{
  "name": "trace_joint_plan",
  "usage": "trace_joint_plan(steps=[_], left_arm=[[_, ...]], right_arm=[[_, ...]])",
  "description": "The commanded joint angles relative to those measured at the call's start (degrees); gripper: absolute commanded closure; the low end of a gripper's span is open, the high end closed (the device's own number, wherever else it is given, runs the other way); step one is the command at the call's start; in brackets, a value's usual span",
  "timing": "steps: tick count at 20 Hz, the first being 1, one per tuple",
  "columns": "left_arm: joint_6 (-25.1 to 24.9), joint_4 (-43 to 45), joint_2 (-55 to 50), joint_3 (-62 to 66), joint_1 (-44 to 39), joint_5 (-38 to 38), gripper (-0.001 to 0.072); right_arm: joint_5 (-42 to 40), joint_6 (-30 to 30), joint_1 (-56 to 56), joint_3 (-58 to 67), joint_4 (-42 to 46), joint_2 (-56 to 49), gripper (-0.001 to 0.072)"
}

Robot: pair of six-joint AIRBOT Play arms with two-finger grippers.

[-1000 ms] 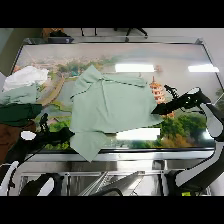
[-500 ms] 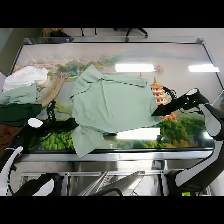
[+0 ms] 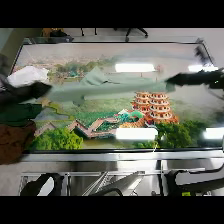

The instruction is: Fold the shirts.

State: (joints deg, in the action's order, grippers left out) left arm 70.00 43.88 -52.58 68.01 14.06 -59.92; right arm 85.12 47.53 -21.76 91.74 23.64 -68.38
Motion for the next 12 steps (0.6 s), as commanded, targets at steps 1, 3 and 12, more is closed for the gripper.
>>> trace_joint_plan(steps=[1,3,12], left_arm=[[-0.57,0.11,7.30,22.86,5.90,-2.84,0.0692],[-1.20,0.13,8.66,35.10,8.41,-3.61,0.0692],[-3.26,6.16,6.14,47.67,9.90,-8.98,0.0693]], right_arm=[[-4.07,-0.37,-3.45,11.61,-15.54,10.88,0.0698],[-7.93,-0.37,-3.50,15.65,-15.30,16.70,0.0698],[-15.26,0.66,-3.50,17.68,-3.80,26.82,0.0698]])
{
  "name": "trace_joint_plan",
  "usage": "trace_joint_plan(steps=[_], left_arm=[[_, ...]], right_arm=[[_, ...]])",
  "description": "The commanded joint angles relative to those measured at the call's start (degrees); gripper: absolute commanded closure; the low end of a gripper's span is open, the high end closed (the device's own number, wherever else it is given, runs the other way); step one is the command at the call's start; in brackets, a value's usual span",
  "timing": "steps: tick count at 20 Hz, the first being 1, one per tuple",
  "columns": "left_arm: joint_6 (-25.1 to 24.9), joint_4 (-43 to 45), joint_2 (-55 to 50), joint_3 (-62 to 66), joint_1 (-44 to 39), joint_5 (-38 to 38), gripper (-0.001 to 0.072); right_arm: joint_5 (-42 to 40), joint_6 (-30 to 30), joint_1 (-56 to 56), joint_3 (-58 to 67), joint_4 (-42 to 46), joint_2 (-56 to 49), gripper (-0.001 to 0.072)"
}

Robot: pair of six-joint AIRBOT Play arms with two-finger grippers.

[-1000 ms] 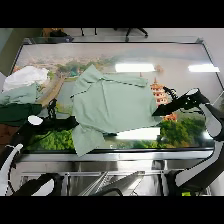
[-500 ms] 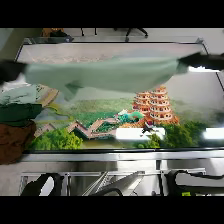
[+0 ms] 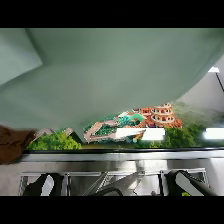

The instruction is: Fold the shirts.

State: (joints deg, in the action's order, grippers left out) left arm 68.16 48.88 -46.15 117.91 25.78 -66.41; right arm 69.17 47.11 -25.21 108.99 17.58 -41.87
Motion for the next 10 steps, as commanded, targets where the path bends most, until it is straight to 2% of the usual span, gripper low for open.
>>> trace_joint_plan(steps=[1,4,6,8,10], left_arm=[[-2.19,1.11,-0.90,-6.36,-3.28,-4.63,0.0692],[-4.02,1.14,-7.26,-16.06,-9.16,-11.74,0.0692],[-6.38,1.16,-13.94,-21.86,-13.66,-11.30,0.0692],[-7.78,4.04,-22.16,-26.32,-18.38,-5.60,0.0692],[-7.87,10.49,-31.69,-27.65,-22.18,2.49,0.0692]], right_arm=[[3.78,2.43,-0.02,0.15,1.73,-1.88,0.0698],[11.39,3.17,1.09,-4.61,-1.33,-9.40,0.0698],[11.65,2.05,5.01,-11.69,-0.42,-14.91,0.0698],[7.21,0.02,8.66,-18.91,4.63,-20.79,0.0698],[-0.33,-0.20,10.21,-23.26,11.19,-27.96,0.0698]])
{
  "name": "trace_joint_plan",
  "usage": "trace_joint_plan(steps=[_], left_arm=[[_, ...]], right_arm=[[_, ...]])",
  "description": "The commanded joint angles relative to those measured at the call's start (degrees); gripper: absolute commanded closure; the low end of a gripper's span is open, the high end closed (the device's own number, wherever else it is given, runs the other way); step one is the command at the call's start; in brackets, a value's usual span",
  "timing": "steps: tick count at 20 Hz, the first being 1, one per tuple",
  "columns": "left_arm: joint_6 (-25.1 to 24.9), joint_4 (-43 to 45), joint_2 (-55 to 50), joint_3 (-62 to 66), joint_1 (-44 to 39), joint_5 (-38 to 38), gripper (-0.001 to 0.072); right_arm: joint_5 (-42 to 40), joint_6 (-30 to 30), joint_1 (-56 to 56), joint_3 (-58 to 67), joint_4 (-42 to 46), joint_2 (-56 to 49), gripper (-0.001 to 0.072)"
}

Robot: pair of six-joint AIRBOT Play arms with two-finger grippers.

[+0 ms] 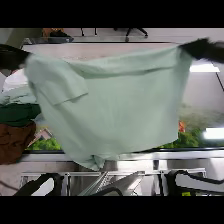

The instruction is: Fold the shirts.

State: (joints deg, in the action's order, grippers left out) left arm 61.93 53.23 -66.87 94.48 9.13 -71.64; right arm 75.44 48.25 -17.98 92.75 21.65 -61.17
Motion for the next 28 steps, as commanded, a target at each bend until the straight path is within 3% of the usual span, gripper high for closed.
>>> trace_joint_plan(steps=[1,4,8,12,19,21,24,28], left_arm=[[-1.42,8.96,-16.70,-2.78,-6.78,10.19,0.0692],[0.85,10.25,-33.73,8.92,-8.44,9.75,0.0692],[5.42,10.23,-48.85,28.20,-9.81,8.66,0.0692],[6.08,10.27,-45.31,21.05,-9.51,15.78,0.0692],[6.80,10.34,-44.72,12.76,-8.33,13.11,0.0692],[9.62,13.14,-44.74,10.93,-8.74,13.38,0.0692],[16.13,24.06,-44.85,9.73,-10.12,12.59,0.0692],[16.83,25.11,-47.06,9.84,-11.61,11.85,0.0692]], right_arm=[[-9.60,-1.36,3.06,-7.28,7.96,-12.83,0.0699],[-18.23,-1.60,2.73,-5.20,7.15,-24.35,0.0699],[-21.66,-2.23,2.71,2.71,5.14,-34.99,0.0699],[-21.66,-2.54,2.21,8.02,5.20,-38.14,0.0699],[-18.38,-2.78,1.55,7.98,11.61,-38.40,0.0698],[-18.40,-2.36,1.53,7.98,12.72,-38.75,0.0699],[-18.43,-2.38,1.53,7.98,13.53,-39.06,0.0698],[-18.40,-1.70,1.60,7.98,13.49,-40.11,0.0698]])
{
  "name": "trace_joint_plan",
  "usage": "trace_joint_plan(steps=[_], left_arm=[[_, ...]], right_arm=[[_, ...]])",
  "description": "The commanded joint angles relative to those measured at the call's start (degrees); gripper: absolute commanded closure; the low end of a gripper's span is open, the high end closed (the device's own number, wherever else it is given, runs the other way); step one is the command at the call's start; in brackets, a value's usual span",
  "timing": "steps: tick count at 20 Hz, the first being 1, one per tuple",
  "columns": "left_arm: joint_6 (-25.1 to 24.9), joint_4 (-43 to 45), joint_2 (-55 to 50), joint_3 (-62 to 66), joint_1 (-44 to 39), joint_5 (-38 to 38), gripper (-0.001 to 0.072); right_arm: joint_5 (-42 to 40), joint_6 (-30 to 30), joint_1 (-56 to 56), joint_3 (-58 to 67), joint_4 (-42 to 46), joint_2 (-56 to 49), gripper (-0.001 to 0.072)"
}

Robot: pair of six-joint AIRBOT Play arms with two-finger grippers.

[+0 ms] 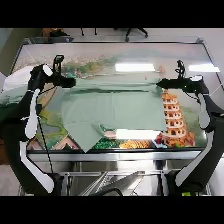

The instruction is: Fold the shirts.

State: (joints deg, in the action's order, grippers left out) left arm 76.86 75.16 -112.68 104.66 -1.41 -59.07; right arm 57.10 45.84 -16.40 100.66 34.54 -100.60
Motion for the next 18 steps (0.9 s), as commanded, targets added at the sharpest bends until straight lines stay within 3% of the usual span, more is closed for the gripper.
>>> trace_joint_plan(steps=[1,5,6,7,8,9,10,11,14,17,18], left_arm=[[1.86,3.39,-1.81,-0.35,-1.57,-0.74,0.0691],[1.86,3.34,-2.10,0.28,-2.23,-0.39,0.0690],[1.92,3.26,-2.10,1.09,-2.23,-1.22,0.0688],[1.92,3.08,-2.10,2.49,-2.23,-2.49,0.0686],[1.92,2.78,-2.10,4.11,-2.23,-3.78,0.0685],[1.90,2.71,-2.10,6.23,-2.29,-5.55,0.0533],[1.92,2.71,-2.10,8.39,-2.36,-7.43,0.0172],[2.12,2.73,-2.10,10.71,-2.36,-9.62,0.0007],[3.74,2.78,-0.94,15.41,-1.44,-18.99,0.0007],[7.21,2.58,5.79,7.37,1.07,-23.21,0.0007],[7.39,1.66,8.70,2.78,2.12,-25.05,0.0006]], right_arm=[[-0.07,0.72,0.11,0.07,0.55,-0.87,0.0698],[0.17,0.68,0.33,0.09,-0.09,-0.35,0.0697],[0.63,0.66,0.37,0.09,-0.13,-0.13,0.0652],[1.03,0.68,0.46,0.09,-0.28,0.11,0.0471],[1.64,0.68,0.52,0.09,-0.26,0.46,0.0401],[2.45,0.70,0.50,0.09,-0.26,1.05,0.0401],[3.58,0.70,0.33,0.09,-0.22,1.92,0.0389],[5.11,1.22,-0.20,0.09,-0.17,3.21,0.0337],[10.03,7.67,-3.15,0.07,4.04,8.59,0.0322],[19.08,13.31,-6.93,-0.39,9.55,12.87,0.0330],[22.27,14.25,-8.02,-2.01,9.86,13.79,0.0371]])
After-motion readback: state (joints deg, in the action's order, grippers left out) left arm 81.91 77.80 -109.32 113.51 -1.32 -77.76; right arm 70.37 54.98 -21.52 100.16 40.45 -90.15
